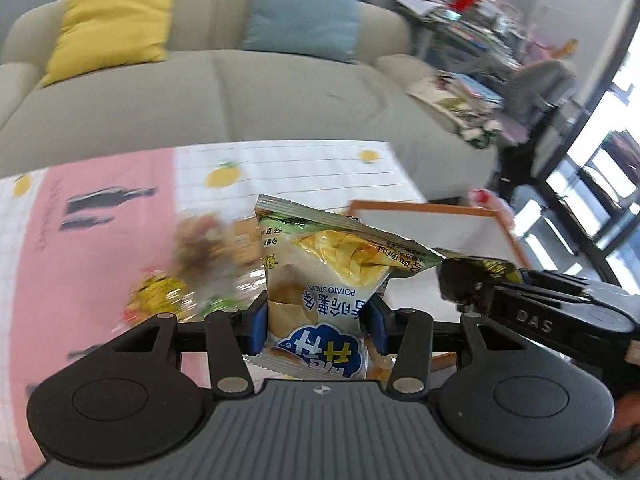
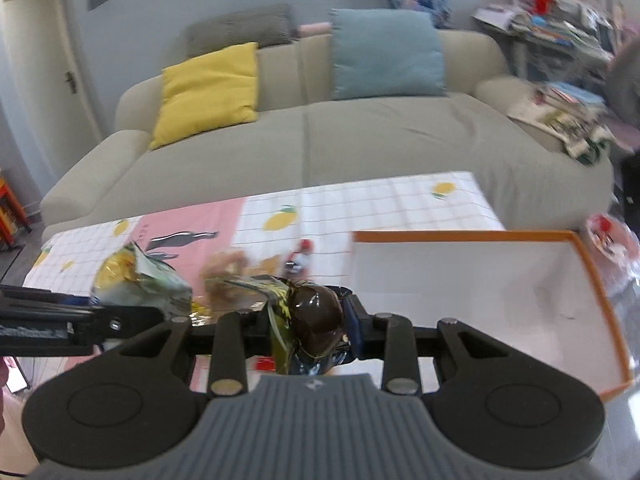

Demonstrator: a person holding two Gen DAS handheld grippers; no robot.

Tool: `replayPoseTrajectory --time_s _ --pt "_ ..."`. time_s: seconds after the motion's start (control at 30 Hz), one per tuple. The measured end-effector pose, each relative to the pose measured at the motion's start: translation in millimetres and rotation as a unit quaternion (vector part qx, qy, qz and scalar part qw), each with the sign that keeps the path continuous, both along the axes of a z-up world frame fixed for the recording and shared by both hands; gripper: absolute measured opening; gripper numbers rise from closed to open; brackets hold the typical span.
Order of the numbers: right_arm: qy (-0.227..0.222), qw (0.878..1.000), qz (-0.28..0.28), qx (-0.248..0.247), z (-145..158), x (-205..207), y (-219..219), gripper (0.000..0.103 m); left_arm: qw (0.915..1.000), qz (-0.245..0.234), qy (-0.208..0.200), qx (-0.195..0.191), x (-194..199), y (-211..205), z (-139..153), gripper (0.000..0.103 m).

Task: Organize snacks
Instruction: 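Carry both snacks over the orange box and open both tools to drop them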

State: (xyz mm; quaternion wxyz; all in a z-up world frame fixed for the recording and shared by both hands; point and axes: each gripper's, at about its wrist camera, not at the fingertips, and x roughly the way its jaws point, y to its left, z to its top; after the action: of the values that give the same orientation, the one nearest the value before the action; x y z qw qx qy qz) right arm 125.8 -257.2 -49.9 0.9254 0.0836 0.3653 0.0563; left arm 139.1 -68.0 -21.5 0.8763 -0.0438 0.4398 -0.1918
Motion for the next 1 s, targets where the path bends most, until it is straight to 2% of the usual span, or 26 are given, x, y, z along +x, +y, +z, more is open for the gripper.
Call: replayPoseTrajectory --time_s 0.2,0.47,0.6,0.83,1.0 --pt "0.044 0.997 -0.057 0.011 -1 12 -69 0.031 0.9972 -0.071 0.021 -0.009 22 -66 2 0.055" --pt "0.108 0.989 -0.102 0.007 -34 17 -118 0.031 0.9855 -0.14 0.095 0.01 43 -142 -36 0.055" --pt "0.146 0.982 -0.119 0.014 -60 19 -134 0.031 0.9793 -0.157 0.123 0.035 52 -166 -57 0.055" --pt "0.188 0.976 -0.113 0.008 -89 33 -147 0.031 0.9654 -0.185 0.161 0.089 65 -187 -88 0.055" --pt "0.224 0.969 -0.105 0.012 -104 43 -148 0.031 0.9583 -0.196 0.178 0.109 69 -194 -93 0.054"
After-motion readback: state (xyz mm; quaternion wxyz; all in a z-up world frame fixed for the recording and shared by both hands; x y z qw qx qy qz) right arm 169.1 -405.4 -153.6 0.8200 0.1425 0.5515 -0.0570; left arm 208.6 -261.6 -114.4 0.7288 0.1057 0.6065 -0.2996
